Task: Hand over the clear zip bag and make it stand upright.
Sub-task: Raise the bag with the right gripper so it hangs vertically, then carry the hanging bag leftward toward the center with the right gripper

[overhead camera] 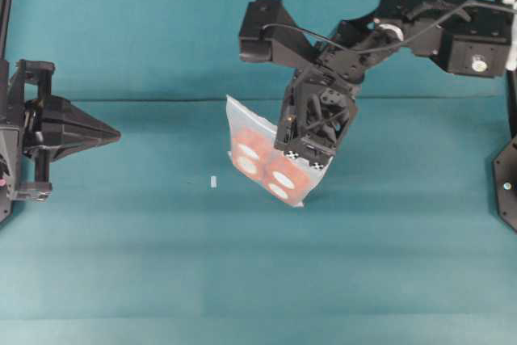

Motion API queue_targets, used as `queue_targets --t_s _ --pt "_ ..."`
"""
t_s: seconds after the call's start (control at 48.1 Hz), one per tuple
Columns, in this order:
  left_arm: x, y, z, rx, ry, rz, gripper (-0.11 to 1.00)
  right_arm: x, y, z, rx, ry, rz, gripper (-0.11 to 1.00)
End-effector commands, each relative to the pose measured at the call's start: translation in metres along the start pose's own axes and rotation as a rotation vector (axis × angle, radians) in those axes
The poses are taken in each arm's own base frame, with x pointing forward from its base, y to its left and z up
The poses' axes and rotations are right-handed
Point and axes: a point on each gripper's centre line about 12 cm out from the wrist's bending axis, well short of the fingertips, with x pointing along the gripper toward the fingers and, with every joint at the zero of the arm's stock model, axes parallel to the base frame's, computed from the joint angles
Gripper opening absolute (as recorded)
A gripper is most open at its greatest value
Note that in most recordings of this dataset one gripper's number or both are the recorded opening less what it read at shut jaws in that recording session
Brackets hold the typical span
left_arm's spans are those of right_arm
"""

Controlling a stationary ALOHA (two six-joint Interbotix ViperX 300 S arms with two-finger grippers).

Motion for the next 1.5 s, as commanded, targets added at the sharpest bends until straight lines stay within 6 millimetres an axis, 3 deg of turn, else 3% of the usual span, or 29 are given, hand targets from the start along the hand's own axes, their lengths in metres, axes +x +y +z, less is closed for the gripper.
queue_targets --t_s 0.0,0.686,1.477 --pt "-0.0002 0.0002 0.0095 -0.001 -0.028 0.001 -0.01 -0.0101 0.0074 0.0087 -0.046 -0.019 0.011 0.00" --pt "-0.0002 0.0005 0.0095 -0.001 -0.028 0.003 -0.01 -0.0168 0.0098 0.0181 -0.179 0.032 0.004 0.01" --pt "0.0001 0.0012 0.0095 -0.002 -0.028 0.005 -0.01 -0.0105 0.0117 0.0151 -0.384 0.091 -0.066 0.00"
